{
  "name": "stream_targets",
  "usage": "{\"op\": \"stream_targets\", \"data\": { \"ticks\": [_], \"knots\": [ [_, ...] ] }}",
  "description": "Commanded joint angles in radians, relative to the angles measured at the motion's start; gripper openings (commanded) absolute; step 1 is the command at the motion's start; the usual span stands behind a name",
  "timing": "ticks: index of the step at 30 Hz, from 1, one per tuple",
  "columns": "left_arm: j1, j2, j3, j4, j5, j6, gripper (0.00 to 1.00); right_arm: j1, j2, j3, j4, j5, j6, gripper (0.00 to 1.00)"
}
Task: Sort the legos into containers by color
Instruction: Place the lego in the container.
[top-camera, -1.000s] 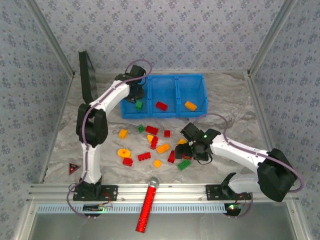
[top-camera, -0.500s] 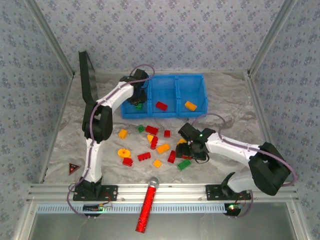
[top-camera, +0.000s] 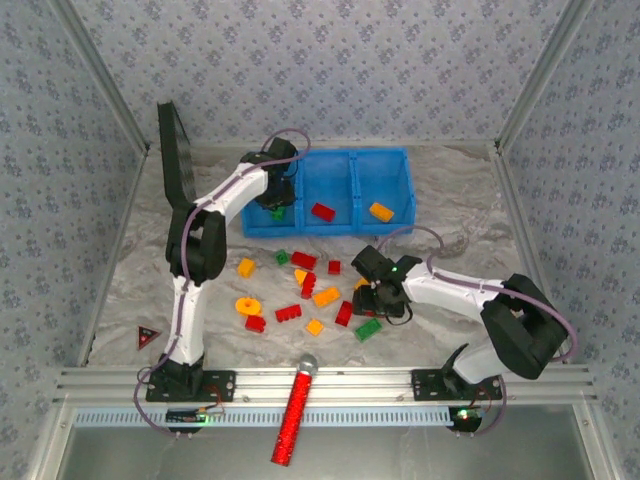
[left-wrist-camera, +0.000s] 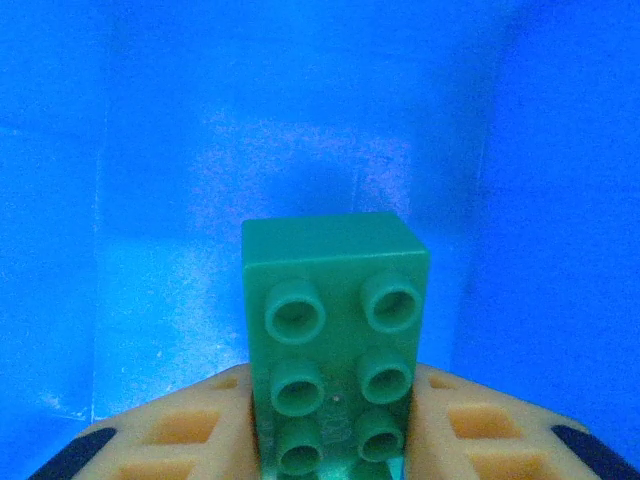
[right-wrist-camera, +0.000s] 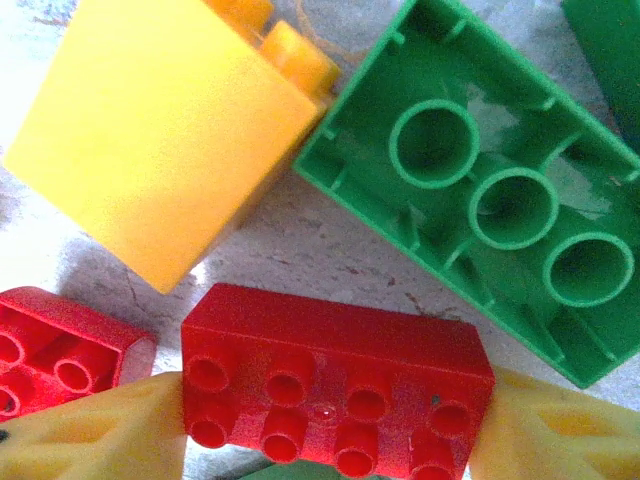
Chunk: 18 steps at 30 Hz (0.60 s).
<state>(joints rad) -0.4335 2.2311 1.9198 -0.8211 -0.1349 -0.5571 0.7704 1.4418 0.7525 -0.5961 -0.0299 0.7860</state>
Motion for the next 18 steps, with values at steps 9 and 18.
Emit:
{"op": "stream_targets", "data": {
  "ticks": [9, 18],
  "knots": [
    [0.004, 0.007, 0.051, -0.048, 0.009, 0.023, 0.50, 0.001, 0.036, -0.004, -0.009, 0.030, -0.047, 0.51],
    [0.005, -0.068, 0.097, -0.069, 0.003, 0.035, 0.56, 0.002, -0.013, 0.022, -0.059, 0.035, -0.075, 0.44]
  ]
}}
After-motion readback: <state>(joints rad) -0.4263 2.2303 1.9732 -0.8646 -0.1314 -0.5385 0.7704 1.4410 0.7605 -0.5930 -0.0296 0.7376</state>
